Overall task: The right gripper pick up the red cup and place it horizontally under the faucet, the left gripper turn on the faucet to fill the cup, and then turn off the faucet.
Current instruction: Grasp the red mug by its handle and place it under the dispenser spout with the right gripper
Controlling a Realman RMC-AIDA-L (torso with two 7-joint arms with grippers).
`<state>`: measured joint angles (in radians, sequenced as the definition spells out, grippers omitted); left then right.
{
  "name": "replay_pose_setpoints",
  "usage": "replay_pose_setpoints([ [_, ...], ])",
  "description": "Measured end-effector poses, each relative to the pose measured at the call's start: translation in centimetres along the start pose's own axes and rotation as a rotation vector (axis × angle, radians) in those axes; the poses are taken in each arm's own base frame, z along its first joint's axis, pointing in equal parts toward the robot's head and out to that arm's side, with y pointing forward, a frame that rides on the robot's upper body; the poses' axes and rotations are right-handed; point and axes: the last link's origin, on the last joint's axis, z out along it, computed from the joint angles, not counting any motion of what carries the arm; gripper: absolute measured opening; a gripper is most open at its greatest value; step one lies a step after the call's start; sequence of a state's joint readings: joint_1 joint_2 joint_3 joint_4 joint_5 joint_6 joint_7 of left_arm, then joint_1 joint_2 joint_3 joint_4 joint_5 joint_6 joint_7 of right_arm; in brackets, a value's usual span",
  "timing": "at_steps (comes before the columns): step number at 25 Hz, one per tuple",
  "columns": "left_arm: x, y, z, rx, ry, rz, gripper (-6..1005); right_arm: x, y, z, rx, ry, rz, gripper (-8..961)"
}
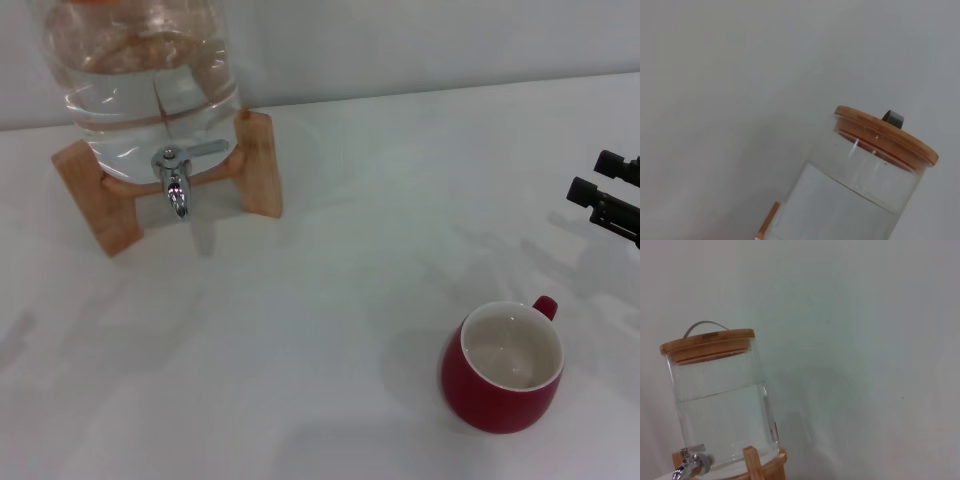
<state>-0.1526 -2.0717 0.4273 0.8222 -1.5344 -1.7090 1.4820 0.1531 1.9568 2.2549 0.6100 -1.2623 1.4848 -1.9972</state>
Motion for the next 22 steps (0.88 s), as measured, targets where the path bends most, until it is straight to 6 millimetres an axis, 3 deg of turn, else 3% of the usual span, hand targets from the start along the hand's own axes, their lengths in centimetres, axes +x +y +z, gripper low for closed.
replay_pose_setpoints([
  [22, 0.05, 0.00, 0.15, -0.004, -0.003, 0.003, 892, -0.08, -0.05, 0.07, -0.001, 0.000, -0.017, 618],
])
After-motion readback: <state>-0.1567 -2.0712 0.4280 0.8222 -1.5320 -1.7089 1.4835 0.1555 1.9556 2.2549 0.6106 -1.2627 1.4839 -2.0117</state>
